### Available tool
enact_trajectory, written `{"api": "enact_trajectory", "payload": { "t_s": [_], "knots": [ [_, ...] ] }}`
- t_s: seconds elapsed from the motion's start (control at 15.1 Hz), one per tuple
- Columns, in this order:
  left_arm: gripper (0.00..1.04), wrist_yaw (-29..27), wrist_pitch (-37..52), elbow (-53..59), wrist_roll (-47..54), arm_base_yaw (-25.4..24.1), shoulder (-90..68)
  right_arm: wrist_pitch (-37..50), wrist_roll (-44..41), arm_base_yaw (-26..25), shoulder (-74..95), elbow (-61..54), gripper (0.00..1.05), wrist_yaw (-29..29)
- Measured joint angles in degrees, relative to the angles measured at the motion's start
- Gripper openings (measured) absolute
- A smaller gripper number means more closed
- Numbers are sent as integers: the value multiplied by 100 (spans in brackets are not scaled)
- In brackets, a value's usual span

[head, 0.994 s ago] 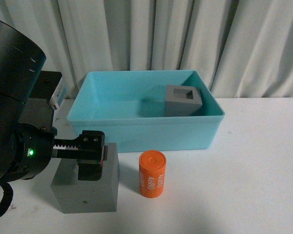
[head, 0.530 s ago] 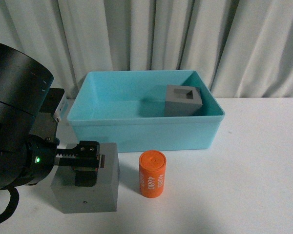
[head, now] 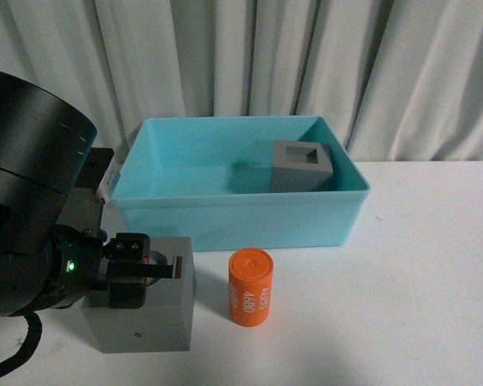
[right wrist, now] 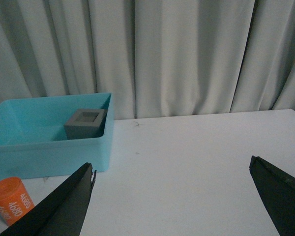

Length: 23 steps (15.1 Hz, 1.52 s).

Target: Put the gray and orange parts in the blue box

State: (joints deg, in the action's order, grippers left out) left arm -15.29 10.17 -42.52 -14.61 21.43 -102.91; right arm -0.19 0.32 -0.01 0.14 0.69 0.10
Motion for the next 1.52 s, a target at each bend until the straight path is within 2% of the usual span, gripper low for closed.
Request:
{"api": "enact_trajectory", "payload": {
  "t_s": [0.13,0.2,0.6,0.8,0.86,0.93,1.33,1.52],
  "knots": [
    [26,11,-50,-2,-74,28,9,0,0,0,0,0,98,0],
    [23,39,-96,-4,-127,46,50,0,0,-2,0,0,98,0],
    [19,402,-1121,-4,-511,87,951,0,0,-2,0,0,98,0],
    [19,671,-1703,-866,-748,39,2693,-2,0,0,0,0,98,0],
    [19,435,-1379,-1816,-540,4,2479,0,0,0,0,0,98,0],
    [19,225,-1237,-2210,-264,17,1541,0,0,0,0,0,98,0],
    [19,-315,-933,-3864,507,-31,-831,0,0,0,0,0,98,0],
    [19,-420,-1196,-4299,706,-205,-1622,0,0,0,0,0,98,0]
  ]
}}
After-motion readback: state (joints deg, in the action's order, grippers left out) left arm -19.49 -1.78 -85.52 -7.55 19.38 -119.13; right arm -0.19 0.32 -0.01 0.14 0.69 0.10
